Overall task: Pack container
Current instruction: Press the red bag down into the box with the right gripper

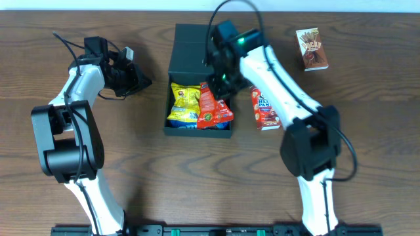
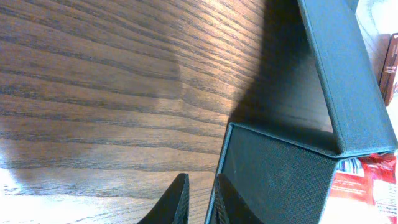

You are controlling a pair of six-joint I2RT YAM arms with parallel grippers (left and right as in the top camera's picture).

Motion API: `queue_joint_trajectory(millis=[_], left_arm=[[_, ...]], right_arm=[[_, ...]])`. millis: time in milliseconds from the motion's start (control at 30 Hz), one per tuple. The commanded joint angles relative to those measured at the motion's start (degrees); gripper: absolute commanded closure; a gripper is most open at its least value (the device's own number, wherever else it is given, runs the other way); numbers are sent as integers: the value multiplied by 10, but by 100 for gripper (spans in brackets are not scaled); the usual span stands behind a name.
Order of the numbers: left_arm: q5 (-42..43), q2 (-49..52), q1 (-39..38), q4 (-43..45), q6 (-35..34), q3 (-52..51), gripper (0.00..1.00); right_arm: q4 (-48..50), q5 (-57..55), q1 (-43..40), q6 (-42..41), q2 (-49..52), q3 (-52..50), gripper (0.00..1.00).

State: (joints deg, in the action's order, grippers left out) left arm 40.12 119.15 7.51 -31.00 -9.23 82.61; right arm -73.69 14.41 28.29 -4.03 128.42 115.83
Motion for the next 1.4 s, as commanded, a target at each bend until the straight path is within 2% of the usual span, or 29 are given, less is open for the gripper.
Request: queue_joint_trajectory(millis=[0, 333, 667, 1367], left_arm=[[3, -11, 4, 0, 0, 1, 84], [-1, -11, 4, 0, 0, 1, 84], [-1, -11, 5, 4, 0, 1, 84], [-1, -11, 5, 13, 0, 1, 84]], right_arm=[[-9, -2, 2, 3, 40, -20, 99], [5, -38, -1, -15, 75, -14, 99], [-16, -65, -2, 5, 5, 96, 99], [-52, -75, 20, 4, 66, 24, 99]])
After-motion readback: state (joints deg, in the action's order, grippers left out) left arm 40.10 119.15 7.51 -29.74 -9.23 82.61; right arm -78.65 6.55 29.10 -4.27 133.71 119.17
